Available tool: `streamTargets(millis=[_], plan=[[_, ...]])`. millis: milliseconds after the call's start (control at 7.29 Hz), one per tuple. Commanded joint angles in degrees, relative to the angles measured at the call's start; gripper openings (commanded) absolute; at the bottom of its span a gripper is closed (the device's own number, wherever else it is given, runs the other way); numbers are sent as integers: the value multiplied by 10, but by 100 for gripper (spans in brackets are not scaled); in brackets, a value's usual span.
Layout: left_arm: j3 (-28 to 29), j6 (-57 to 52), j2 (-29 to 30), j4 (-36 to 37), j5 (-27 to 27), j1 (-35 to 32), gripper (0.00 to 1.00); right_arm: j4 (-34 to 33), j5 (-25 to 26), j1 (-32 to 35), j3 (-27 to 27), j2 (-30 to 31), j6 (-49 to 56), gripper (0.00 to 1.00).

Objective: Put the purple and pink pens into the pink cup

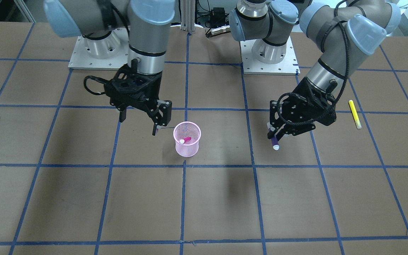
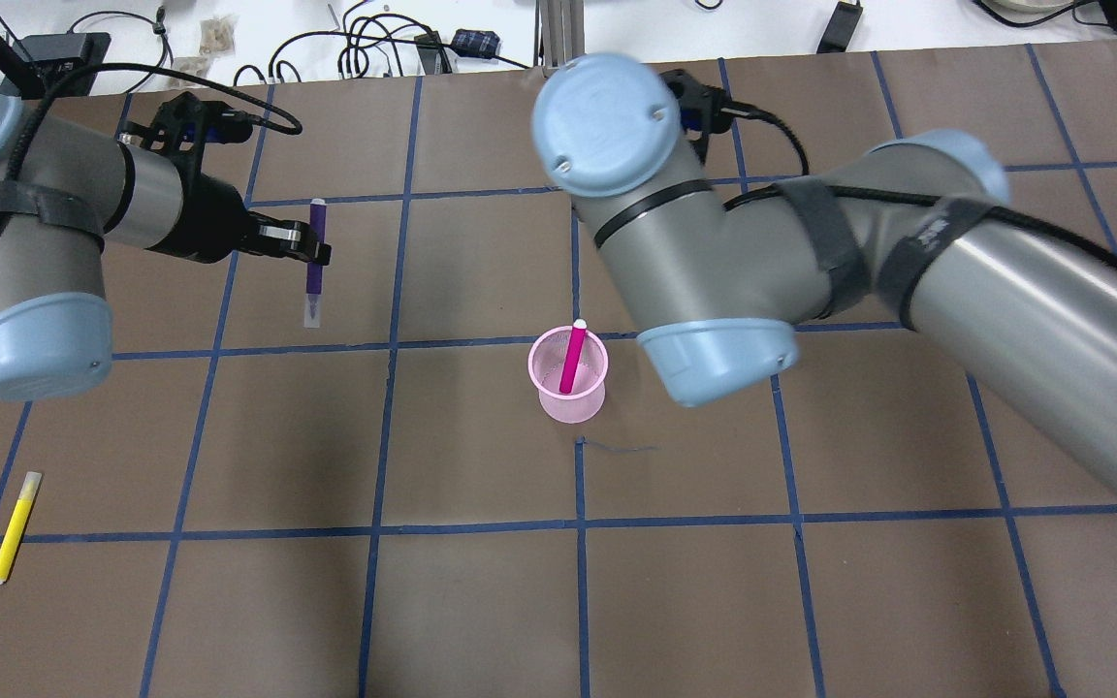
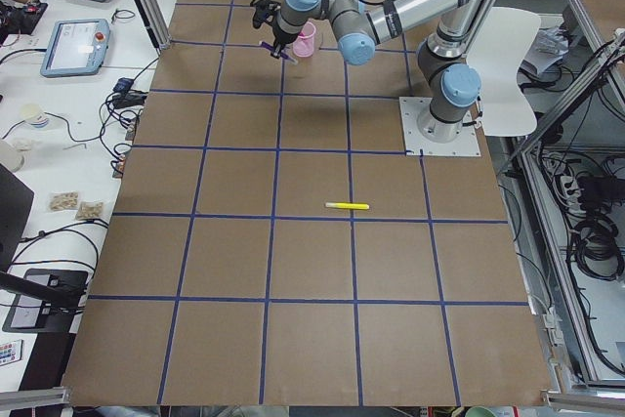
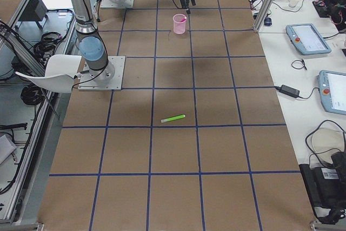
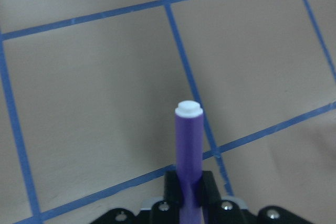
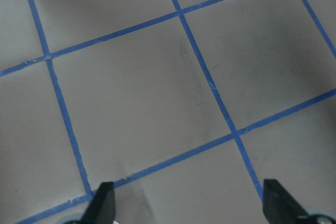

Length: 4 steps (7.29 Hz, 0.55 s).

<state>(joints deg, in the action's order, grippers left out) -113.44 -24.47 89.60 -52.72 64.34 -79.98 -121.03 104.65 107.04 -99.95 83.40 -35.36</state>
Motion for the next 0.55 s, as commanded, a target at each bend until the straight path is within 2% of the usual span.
streamTargets(millis=[0, 274, 411], plan=[[-2, 14, -13, 34, -10, -83, 0, 94, -42, -89, 2, 48, 109, 100], [-8, 18, 7, 95, -39, -152, 0, 188, -113, -140, 51, 55, 169, 100], [-17, 33, 14, 144, -39, -173, 0, 252, -117, -161, 62, 59, 223, 100]])
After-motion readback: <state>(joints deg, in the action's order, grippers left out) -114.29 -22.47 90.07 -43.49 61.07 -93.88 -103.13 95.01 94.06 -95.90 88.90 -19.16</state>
